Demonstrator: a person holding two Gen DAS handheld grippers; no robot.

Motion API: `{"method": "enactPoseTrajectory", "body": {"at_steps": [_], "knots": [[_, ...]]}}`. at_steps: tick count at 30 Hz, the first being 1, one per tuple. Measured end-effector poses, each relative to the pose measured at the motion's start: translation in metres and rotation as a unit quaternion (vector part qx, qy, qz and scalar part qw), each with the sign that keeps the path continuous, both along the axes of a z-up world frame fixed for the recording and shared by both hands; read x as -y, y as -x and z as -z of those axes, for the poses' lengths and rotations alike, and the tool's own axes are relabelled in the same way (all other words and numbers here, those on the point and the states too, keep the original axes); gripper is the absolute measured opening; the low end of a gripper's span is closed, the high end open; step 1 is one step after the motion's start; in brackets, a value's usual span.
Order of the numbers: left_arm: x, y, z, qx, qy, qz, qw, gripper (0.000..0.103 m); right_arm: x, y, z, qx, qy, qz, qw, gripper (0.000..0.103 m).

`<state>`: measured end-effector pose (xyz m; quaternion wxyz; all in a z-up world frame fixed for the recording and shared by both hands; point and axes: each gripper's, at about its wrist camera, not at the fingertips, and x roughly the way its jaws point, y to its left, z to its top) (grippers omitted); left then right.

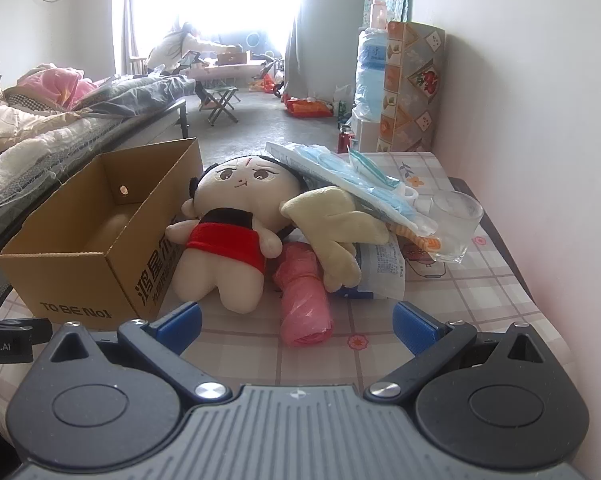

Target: Organize soft objects

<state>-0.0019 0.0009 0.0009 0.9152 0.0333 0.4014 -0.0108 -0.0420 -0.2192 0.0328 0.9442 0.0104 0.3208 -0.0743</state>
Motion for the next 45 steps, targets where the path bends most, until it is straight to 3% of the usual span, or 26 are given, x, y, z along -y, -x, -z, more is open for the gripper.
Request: {"method": "enactPoseTrajectory", "body": {"at_steps": [45], "knots": [[-0.0056, -0.0009, 0.0071, -0.011, -0.007, -0.003, 0.9999, 0.103, -0.0049, -0.0018, 0.0012, -0.007, 0.008, -0.002, 1.000, 0.103]]}}
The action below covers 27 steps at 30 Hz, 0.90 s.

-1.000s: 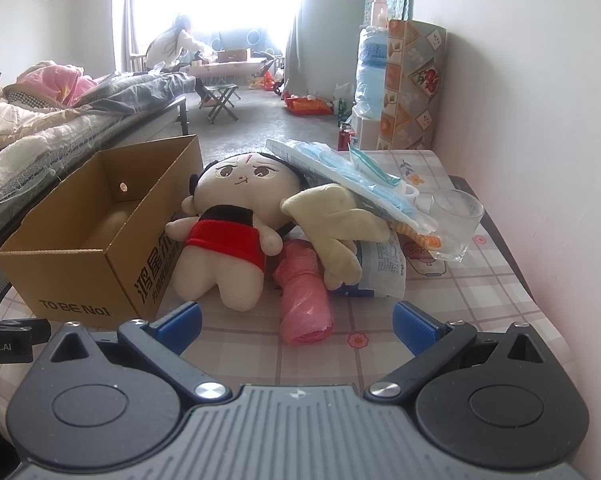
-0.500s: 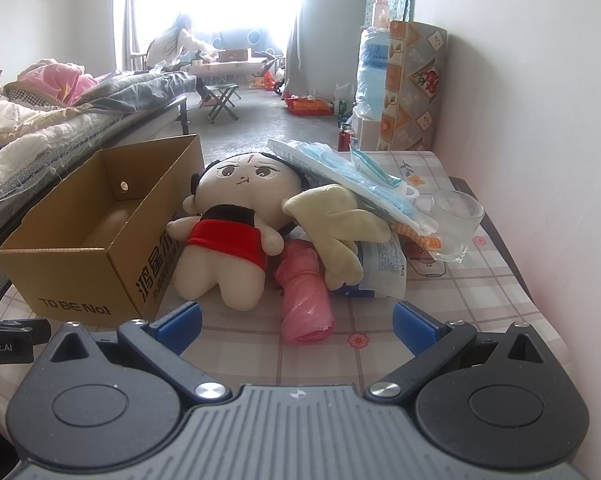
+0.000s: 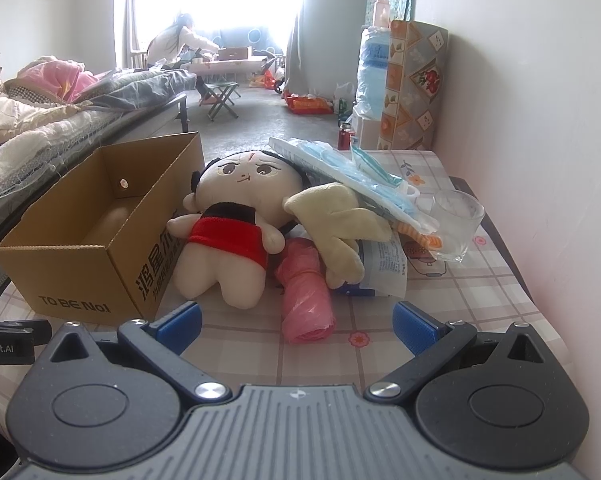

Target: Organize soft objects

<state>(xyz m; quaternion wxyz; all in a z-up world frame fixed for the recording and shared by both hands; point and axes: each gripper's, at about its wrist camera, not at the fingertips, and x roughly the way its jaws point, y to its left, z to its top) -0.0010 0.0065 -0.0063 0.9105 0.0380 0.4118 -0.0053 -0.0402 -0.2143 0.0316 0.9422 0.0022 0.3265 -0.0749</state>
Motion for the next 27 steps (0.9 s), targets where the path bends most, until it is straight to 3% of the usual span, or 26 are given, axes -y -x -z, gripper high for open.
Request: {"method": "enactPoseTrajectory", "body": {"at_steps": [27], "knots": [[-0.0021, -0.0015, 0.0006, -0.005, -0.004, -0.002, 1.0000, 0.103, 0.0006, -0.0009, 0.0061, -0.006, -0.001, 0.002, 1.000, 0.103]]}}
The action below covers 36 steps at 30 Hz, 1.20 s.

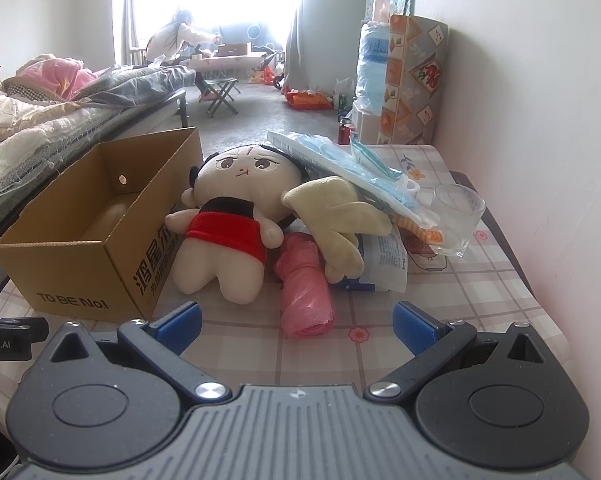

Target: Organize soft objects

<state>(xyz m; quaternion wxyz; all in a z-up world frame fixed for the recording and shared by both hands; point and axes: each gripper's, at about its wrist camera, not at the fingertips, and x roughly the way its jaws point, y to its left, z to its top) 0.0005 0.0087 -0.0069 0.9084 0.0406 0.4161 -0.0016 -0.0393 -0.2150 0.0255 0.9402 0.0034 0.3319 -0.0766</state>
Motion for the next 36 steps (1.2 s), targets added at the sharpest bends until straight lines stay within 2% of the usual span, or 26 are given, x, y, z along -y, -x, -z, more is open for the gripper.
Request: {"method": "enactPoseTrajectory", "body": {"at_steps": [7, 12, 17, 22, 31, 34, 36], "knots": [[0.003, -0.001, 0.001, 0.002, -0.008, 0.005, 1.0000, 0.103, 0.002, -0.001, 0.002, -0.006, 0.015, 0.005, 1.000, 0.103], [0.007, -0.001, 0.000, 0.008, 0.002, 0.025, 0.9996, 0.103, 0.005, 0.001, 0.005, -0.012, 0.016, -0.007, 1.000, 0.103], [0.018, 0.001, -0.009, 0.031, 0.014, 0.091, 0.9953, 0.103, 0.016, 0.013, 0.004, 0.009, 0.000, -0.038, 0.999, 0.103], [0.032, -0.008, -0.029, 0.031, 0.073, 0.152, 0.9853, 0.103, 0.043, 0.016, 0.005, 0.021, -0.028, -0.040, 0.999, 0.103], [0.097, -0.063, -0.083, 0.067, 0.120, 0.191, 0.9719, 0.101, 0.103, 0.001, -0.006, 0.103, -0.063, 0.012, 0.993, 0.103], [0.131, -0.097, -0.087, 0.048, 0.147, 0.207, 0.9662, 0.094, 0.121, -0.015, -0.002, 0.117, -0.074, 0.029, 0.990, 0.098], [0.154, -0.129, -0.082, 0.016, 0.179, 0.216, 0.9595, 0.090, 0.132, -0.025, 0.002, 0.124, -0.085, 0.038, 0.988, 0.093]]}}
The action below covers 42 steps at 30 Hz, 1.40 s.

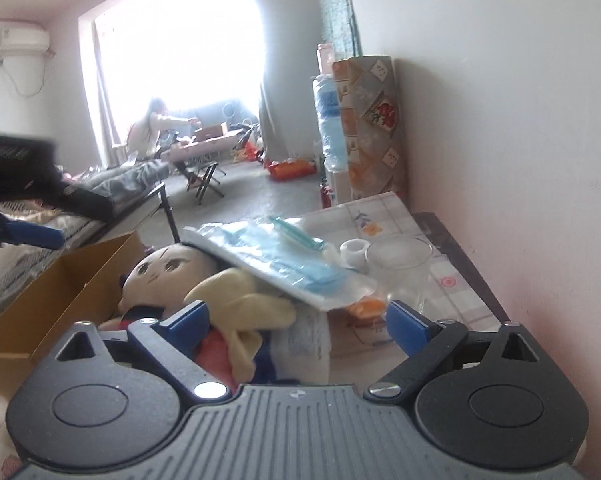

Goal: Organize soft objects
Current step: 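Reach the left tool to the blue face mask bag and grasp it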

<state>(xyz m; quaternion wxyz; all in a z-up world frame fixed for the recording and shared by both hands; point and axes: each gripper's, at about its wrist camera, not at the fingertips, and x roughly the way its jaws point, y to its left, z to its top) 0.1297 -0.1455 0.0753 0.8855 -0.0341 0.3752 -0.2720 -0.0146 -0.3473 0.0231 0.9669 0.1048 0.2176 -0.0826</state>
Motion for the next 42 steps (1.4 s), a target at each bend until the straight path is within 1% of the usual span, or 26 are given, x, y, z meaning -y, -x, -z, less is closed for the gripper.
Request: {"method": "enactPoseTrajectory", "body": {"at_steps": [1, 2, 4, 5, 6, 8, 11, 13, 15, 16, 17, 20, 22, 23, 25, 28, 31, 35, 37, 39, 40, 42], "knots": [[0.008, -0.017, 0.005, -0.029, 0.010, 0.002, 0.9995, 0.080, 0.003, -0.005, 0.003, 0.002, -0.005, 0.003, 1.000, 0.086], [0.018, -0.036, 0.012, -0.062, 0.022, -0.001, 0.9978, 0.075, 0.007, -0.011, 0.006, 0.003, -0.009, 0.004, 1.000, 0.084], [0.031, -0.065, 0.027, -0.111, 0.038, -0.003, 0.9931, 0.073, 0.012, -0.022, 0.012, 0.004, -0.013, 0.007, 1.000, 0.078], [0.039, -0.079, 0.038, -0.134, 0.039, -0.011, 0.9901, 0.066, 0.013, -0.026, 0.015, 0.004, -0.012, 0.006, 1.000, 0.076], [0.045, -0.090, 0.046, -0.151, 0.034, -0.020, 0.9878, 0.063, 0.014, -0.031, 0.018, 0.003, -0.010, 0.003, 1.000, 0.073], [0.055, -0.109, 0.063, -0.173, 0.022, -0.032, 0.9841, 0.061, 0.016, -0.038, 0.023, 0.003, -0.009, -0.006, 1.000, 0.072], [0.062, -0.118, 0.072, -0.185, 0.020, -0.037, 0.9817, 0.060, 0.013, -0.041, 0.029, 0.010, -0.006, -0.019, 1.000, 0.072], [0.071, -0.124, 0.077, -0.185, 0.020, -0.034, 0.9820, 0.059, 0.011, -0.042, 0.035, 0.011, -0.005, -0.023, 1.000, 0.072], [0.079, -0.126, 0.075, -0.179, 0.017, -0.041, 0.9829, 0.058, 0.012, -0.043, 0.040, 0.013, -0.014, -0.026, 0.999, 0.071], [0.083, -0.128, 0.074, -0.176, 0.015, -0.046, 0.9832, 0.053, 0.012, -0.043, 0.042, 0.014, -0.021, -0.027, 0.999, 0.070], [0.086, -0.130, 0.076, -0.177, 0.011, -0.051, 0.9828, 0.043, 0.013, -0.042, 0.044, 0.017, -0.029, -0.026, 0.999, 0.070], [0.092, -0.134, 0.087, -0.182, 0.013, -0.065, 0.9811, 0.023, 0.015, -0.038, 0.046, 0.021, -0.039, -0.025, 0.999, 0.069], [0.092, -0.131, 0.086, -0.174, 0.026, -0.071, 0.9819, 0.016, 0.017, -0.035, 0.045, 0.023, -0.036, -0.022, 0.999, 0.068], [0.092, -0.129, 0.083, -0.166, 0.028, -0.074, 0.9829, 0.012, 0.017, -0.032, 0.044, 0.026, -0.034, -0.020, 0.999, 0.067], [0.090, -0.123, 0.077, -0.154, 0.031, -0.080, 0.9843, 0.008, 0.017, -0.027, 0.041, 0.030, -0.029, -0.018, 0.999, 0.067], [0.079, -0.111, 0.061, -0.133, 0.040, -0.084, 0.9868, 0.005, 0.017, -0.018, 0.035, 0.033, -0.018, -0.016, 0.999, 0.066], [0.059, -0.095, 0.040, -0.105, 0.044, -0.085, 0.9898, 0.005, 0.018, -0.005, 0.025, 0.043, -0.003, -0.015, 0.999, 0.066], [0.021, -0.074, 0.023, -0.072, 0.025, -0.099, 0.9921, 0.005, 0.025, 0.003, 0.004, 0.065, 0.019, -0.016, 0.998, 0.065], [0.005, -0.067, 0.021, -0.062, 0.010, -0.106, 0.9924, 0.005, 0.030, -0.006, -0.009, 0.071, 0.026, -0.028, 0.997, 0.065], [-0.008, -0.064, 0.023, -0.060, -0.002, -0.108, 0.9924, 0.005, 0.032, -0.027, -0.018, 0.076, 0.038, -0.048, 0.995, 0.065], [-0.012, -0.063, 0.026, -0.061, -0.007, -0.107, 0.9924, 0.005, 0.032, -0.041, -0.021, 0.070, 0.047, -0.058, 0.995, 0.065], [-0.017, -0.065, 0.032, -0.068, -0.017, -0.107, 0.9918, 0.005, 0.032, -0.077, -0.022, 0.045, 0.063, -0.083, 0.994, 0.064]]}}
